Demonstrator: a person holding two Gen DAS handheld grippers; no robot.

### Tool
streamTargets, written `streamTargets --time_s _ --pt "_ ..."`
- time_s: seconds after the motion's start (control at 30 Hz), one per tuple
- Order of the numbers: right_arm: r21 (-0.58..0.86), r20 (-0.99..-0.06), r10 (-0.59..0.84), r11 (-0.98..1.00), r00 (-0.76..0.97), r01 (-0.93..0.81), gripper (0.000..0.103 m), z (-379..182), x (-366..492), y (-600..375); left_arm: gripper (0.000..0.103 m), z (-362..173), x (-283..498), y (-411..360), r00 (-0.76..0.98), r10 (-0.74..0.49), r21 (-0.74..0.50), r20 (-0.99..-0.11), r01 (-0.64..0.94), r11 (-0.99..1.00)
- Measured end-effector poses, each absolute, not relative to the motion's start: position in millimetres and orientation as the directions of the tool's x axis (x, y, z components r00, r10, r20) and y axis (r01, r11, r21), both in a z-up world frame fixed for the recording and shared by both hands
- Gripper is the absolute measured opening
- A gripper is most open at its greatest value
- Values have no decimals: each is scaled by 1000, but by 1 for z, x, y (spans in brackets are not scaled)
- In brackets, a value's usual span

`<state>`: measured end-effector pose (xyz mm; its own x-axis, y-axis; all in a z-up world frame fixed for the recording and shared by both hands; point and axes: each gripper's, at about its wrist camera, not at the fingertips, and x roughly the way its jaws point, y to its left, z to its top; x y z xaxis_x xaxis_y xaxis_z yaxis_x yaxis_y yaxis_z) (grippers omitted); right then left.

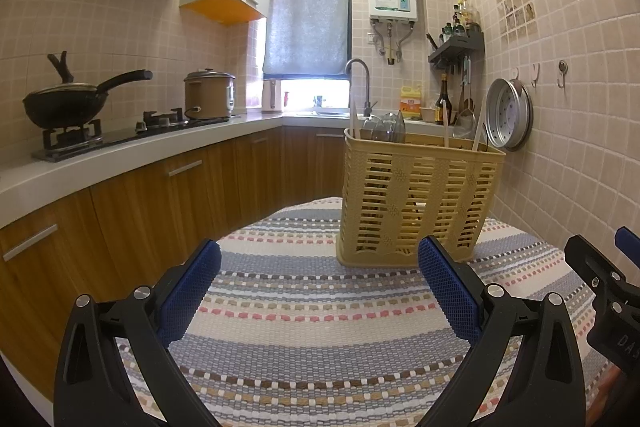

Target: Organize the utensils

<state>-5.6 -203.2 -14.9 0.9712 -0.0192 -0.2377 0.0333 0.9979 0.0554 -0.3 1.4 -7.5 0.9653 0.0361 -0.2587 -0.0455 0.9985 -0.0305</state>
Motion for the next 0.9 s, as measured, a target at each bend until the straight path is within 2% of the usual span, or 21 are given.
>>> streamTargets --time_s 0.9 --pt "57 -245 -23 998 969 38 95 -17 -7 -201 95 -9 -1 -3 964 44 -14 -261 -49 999"
